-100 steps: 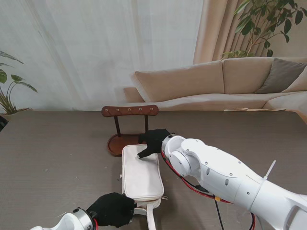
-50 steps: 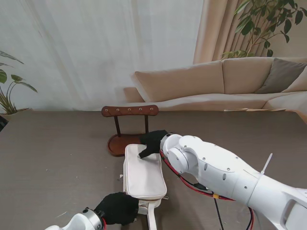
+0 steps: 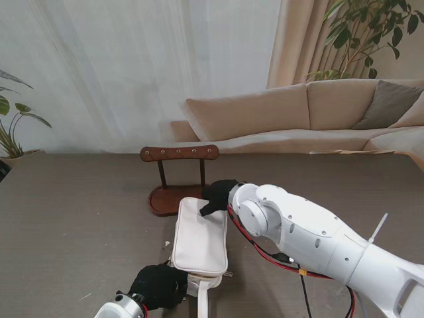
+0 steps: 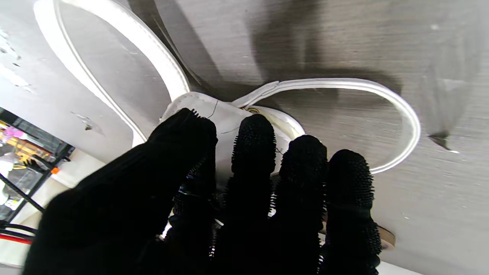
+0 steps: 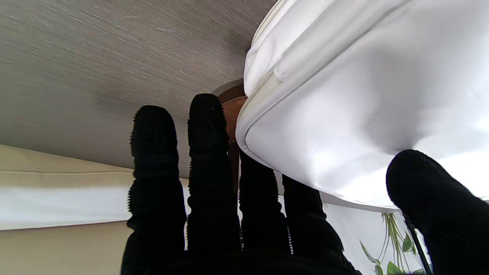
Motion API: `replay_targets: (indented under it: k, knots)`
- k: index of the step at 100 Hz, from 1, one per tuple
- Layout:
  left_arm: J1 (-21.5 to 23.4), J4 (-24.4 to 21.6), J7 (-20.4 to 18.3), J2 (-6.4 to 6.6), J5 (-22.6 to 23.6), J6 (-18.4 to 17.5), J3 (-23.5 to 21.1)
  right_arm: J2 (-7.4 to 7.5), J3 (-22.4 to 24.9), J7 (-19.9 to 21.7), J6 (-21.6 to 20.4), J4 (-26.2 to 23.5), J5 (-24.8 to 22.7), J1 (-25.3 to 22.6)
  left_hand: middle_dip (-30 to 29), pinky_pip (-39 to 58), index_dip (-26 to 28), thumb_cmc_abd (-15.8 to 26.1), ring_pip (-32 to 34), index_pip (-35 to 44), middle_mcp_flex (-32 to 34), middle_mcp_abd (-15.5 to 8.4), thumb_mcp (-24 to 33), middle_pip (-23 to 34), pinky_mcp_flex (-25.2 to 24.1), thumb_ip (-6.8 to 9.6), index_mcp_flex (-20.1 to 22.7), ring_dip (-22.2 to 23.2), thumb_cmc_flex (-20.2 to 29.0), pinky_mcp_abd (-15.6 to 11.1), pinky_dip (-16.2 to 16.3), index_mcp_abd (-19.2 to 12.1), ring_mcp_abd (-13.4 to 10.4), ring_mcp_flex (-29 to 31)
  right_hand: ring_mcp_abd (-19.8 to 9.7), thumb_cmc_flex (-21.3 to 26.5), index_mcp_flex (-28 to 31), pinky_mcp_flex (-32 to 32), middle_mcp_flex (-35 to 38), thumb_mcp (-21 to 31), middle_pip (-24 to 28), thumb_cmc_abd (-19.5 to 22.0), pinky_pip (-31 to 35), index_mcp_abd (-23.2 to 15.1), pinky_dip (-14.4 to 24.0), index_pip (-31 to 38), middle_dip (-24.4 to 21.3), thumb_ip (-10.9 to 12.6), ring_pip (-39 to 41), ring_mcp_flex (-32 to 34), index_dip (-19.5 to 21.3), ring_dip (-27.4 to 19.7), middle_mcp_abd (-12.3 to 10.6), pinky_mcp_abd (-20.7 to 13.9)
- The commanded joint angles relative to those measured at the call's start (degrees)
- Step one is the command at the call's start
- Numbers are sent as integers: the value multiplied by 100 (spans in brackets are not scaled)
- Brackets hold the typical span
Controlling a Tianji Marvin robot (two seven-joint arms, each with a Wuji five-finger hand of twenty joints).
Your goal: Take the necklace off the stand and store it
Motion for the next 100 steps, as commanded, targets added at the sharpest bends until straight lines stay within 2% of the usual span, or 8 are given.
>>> replay_targets:
  k: [1,26,47,63,100]
  knots:
    - [47,74,-18,-20,29,151,-149,112,-9,191,-92,-68,-48,-206,-52,114,167,98,80,389,-176,219,324,-74,43,72,-96,0,297,-5,-26,665,61,247,-19,-30,949,-2009,523,236,372,-68,322,-505,198,1154,274,-35,81,185,440,94,-213,-71]
    - [229,39,187,-57,142,185,-384,296,439,357,-266,-374,-289,-576,-73,117,168,91,85,384,-172,225,354,-63,63,60,-94,-5,285,9,-47,679,75,257,-9,-42,963,-1991,561,243,328,-16,368,-490,173,1121,311,-32,74,226,478,115,-207,-70]
    - [160,119,279,-79,131,111,-541,430,935,528,-415,-679,-503,-975,-86,122,167,90,73,378,-162,214,360,-53,74,53,-82,-18,272,11,-60,674,73,268,20,-37,982,-1998,590,244,315,-10,387,-466,153,1106,333,-27,71,231,502,127,-181,-73]
    - [-25,202,234,-82,80,-18,-657,505,1327,645,-519,-897,-611,-1306,-104,126,177,79,68,376,-149,217,380,-49,94,51,-72,-28,264,10,-74,666,76,291,60,-24,989,-2008,599,249,307,-1,396,-444,143,1091,344,-22,72,217,512,135,-158,-67]
    - [-720,547,-215,-43,-227,-441,-893,644,2398,849,-1003,-1489,-951,-2278,-111,130,190,91,67,366,-158,201,379,-50,111,43,-79,-35,255,-11,-96,646,58,296,105,-26,1008,-2026,608,245,292,-2,418,-399,133,1061,359,-17,84,201,531,147,-111,-54]
